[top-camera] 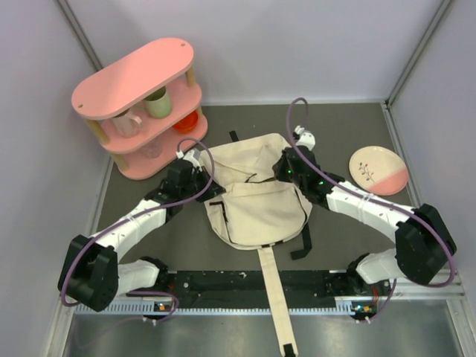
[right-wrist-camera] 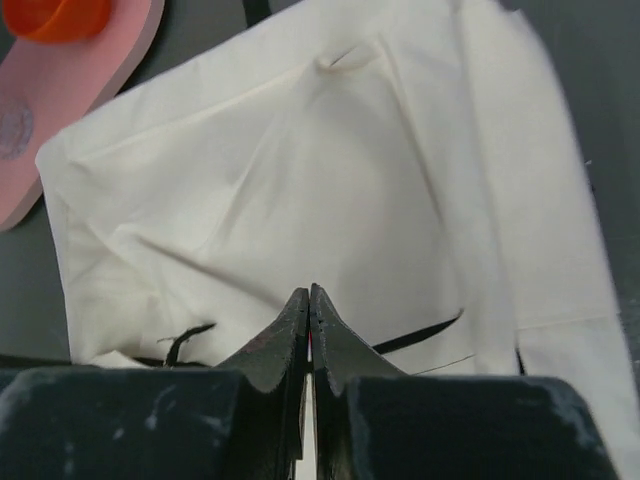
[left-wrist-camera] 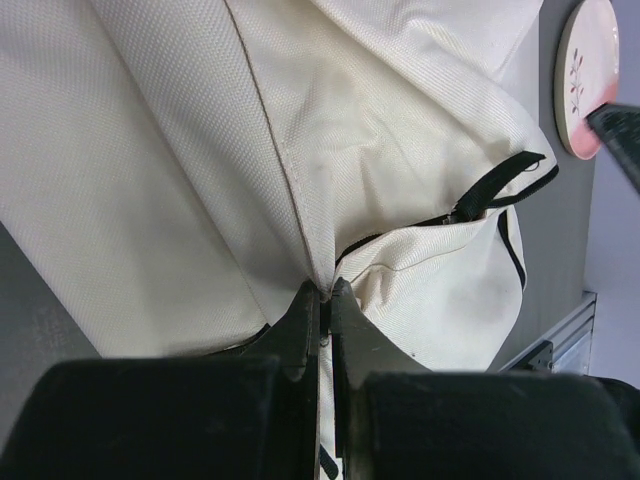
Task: Pack the student bag
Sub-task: Zip the student bag at the center of the board.
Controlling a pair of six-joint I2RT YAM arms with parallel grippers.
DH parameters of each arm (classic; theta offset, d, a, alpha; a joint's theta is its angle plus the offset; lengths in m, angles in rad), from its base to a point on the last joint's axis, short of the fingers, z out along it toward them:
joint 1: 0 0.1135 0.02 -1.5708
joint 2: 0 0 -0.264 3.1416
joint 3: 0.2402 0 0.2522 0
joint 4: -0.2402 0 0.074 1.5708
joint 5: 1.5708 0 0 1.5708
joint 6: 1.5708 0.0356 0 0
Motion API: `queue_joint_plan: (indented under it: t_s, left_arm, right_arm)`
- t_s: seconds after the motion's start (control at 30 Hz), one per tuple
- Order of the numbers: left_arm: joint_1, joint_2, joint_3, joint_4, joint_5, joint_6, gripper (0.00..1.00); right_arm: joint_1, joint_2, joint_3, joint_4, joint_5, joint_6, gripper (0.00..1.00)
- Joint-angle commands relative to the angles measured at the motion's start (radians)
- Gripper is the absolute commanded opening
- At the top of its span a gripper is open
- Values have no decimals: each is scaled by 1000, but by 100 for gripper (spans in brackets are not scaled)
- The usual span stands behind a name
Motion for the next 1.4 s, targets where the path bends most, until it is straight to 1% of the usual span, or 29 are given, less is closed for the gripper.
queue_joint_plan:
  t_s: [0.0,0.1,0.13,0.2,0.23,0.3,0.33,0.4,0.5,0.6,0.67,0.7,0.87,1.13,1.23,1.27,1.37]
  left_arm:
    - [6,-39,-7,-37,13,28,0]
    - [6,-33,-4,-24,24,23,0]
    - [6,-33,-4,-20,30,22,0]
    - [6,-31,-1,-16,35,20,0]
    - [6,-30,1,-16,36,18,0]
    - [6,-30,1,-16,36,18,0]
    - [6,-30,2,-16,36,18,0]
    - [6,-30,4,-17,40,20,0]
    - [6,-30,6,-16,41,20,0]
    - [6,-28,9,-19,43,20,0]
    - [6,-30,7,-19,41,20,0]
    - [6,-33,7,-19,41,20,0]
    - [6,-33,10,-17,44,20,0]
    - [6,-26,13,-10,52,17,0]
    - [6,-23,12,-8,56,15,0]
    - [6,-22,13,-8,56,17,0]
    - [6,-20,13,-8,58,17,0]
  right_arm:
    - [-46,-85,-20,25,58,-2,0]
    - [-46,-82,-14,60,-35,-14,0]
    - [-46,-79,-15,77,-102,-9,0]
    - [-43,-73,-22,120,-182,12,0]
    - [-38,-68,-25,144,-230,29,15]
    - [-17,-61,-23,154,-267,46,33]
    - [-5,-58,-8,116,-246,52,47]
    - [20,-56,-5,105,-227,55,56]
    - [51,-26,15,76,-232,96,56]
    - [84,-2,38,51,-194,127,54]
    - [86,19,47,41,-187,141,50]
    - [86,37,60,36,-180,149,46]
    - [86,79,64,97,-184,141,44]
    - [86,163,123,99,-163,132,40]
    - [85,201,135,85,-146,146,36]
    - [84,206,136,85,-134,156,33]
    - [86,226,136,88,-122,166,30]
